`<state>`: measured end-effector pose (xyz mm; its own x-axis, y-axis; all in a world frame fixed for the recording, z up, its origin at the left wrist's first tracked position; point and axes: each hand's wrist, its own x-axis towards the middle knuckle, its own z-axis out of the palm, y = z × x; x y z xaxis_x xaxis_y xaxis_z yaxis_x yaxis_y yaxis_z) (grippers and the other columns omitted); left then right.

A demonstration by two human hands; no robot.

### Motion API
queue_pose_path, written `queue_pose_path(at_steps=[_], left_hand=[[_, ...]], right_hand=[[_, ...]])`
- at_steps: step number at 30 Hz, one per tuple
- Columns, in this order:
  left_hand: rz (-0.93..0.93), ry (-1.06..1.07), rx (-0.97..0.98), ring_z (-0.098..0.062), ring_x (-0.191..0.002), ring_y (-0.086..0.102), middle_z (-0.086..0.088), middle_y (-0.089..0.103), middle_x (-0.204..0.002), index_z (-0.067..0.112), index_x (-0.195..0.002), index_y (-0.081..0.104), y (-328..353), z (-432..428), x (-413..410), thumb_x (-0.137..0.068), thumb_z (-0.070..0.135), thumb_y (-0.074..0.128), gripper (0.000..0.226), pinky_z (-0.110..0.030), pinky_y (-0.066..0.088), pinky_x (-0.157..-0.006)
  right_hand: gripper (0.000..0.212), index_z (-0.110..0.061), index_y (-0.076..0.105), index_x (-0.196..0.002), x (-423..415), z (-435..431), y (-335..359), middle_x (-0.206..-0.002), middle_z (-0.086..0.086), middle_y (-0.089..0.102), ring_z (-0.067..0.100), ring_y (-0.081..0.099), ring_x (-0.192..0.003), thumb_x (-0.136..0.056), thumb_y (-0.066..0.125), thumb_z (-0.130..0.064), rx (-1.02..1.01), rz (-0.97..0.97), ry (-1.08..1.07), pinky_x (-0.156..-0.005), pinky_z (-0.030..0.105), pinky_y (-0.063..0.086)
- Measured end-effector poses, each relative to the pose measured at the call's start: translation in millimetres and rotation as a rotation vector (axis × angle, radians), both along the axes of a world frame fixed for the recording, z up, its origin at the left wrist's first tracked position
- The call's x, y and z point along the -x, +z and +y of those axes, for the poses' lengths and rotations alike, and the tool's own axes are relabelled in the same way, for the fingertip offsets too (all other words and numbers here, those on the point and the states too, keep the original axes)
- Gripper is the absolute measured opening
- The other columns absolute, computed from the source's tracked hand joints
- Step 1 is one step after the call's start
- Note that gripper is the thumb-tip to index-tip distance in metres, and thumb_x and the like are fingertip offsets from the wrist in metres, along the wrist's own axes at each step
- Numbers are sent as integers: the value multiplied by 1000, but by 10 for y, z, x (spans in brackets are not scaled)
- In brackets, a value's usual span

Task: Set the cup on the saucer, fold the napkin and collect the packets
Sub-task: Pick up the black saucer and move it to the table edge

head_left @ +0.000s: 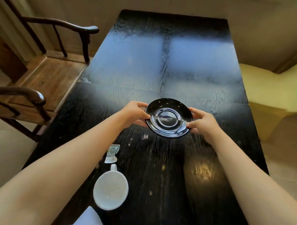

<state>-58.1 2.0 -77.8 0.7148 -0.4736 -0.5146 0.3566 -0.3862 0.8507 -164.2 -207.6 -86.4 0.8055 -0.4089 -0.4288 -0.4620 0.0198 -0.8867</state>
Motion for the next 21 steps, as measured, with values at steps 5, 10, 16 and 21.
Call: queue_pose_path(at_steps=[5,10,16,21], left_hand=[[-9,-73,-5,-17,-66,68,-10,65,-85,-2,-117,55,397,-96,228,-82,-17,53,38,-27,60,-56],[-48,-187,18,-28,-89,67,-19,63,-110,-1,-123,52,828,-213,626,-81,-16,56,45,-37,59,-75],[-78,-282,68,-31,-90,66,-25,62,-118,0,-127,52,1006,-343,1276,-81,-17,53,49,-38,56,-75],[11,-336,113,-32,-93,67,-18,60,-121,3,-129,52,904,-436,1916,-80,-18,55,53,-38,60,-72]], right_hand=[[67,-9,47,-136,330,-46,371,-116,8,59,27,61,-100,-76,54,22,-1,6,-31,-62,26,55],[65,-9,46,-136,931,-73,789,-134,14,52,32,57,-113,-78,51,21,-15,-57,-123,-69,33,54],[67,-11,46,-137,1844,16,982,-132,12,55,27,58,-113,-79,52,21,-50,-104,-298,-70,28,57],[67,-13,48,-135,2673,63,897,-113,3,62,19,64,-95,-78,51,22,-101,-99,-414,-65,27,60]])
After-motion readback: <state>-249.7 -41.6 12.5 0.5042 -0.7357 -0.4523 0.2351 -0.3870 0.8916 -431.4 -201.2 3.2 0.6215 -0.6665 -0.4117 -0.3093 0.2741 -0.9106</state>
